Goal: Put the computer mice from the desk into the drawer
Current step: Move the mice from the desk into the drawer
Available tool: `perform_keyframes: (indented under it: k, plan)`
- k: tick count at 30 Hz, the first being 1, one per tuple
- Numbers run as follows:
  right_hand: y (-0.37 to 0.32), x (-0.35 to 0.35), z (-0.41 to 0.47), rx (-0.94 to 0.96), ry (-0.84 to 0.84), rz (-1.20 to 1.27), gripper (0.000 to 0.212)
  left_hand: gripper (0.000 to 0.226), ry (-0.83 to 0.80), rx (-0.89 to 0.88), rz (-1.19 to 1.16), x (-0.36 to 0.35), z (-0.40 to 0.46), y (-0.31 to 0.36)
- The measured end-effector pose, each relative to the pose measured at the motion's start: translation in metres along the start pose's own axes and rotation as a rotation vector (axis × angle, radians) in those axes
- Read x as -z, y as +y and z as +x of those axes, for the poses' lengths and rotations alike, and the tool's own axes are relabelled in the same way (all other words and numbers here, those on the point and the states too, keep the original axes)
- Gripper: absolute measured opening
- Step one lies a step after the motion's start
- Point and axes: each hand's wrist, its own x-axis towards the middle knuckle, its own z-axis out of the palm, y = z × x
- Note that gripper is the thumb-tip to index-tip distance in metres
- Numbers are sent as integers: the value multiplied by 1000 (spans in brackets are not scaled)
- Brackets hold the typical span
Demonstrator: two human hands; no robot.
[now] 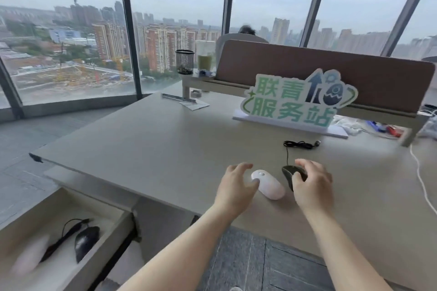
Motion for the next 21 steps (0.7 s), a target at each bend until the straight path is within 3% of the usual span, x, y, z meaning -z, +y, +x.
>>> perform_keyframes:
  k: [4, 8, 13, 17, 21]
  plan:
    - [41, 5, 18, -77, -253, -25, 40, 63, -92, 19, 175, -53, 9, 19]
    - [51, 6, 21, -63, -390, -25, 54, 57, -88, 27, 365, -69, 22, 20]
    - [49, -1, 30, -63, -390, -13, 49, 51, -85, 81, 344, -62, 33, 22]
    - [46, -11, 29, -83, -347, -95, 41, 32, 25, 20, 421, -57, 33, 10]
    - [26, -11, 17, -73, -286, -33, 39, 39, 144, 63, 333, -33, 27, 0]
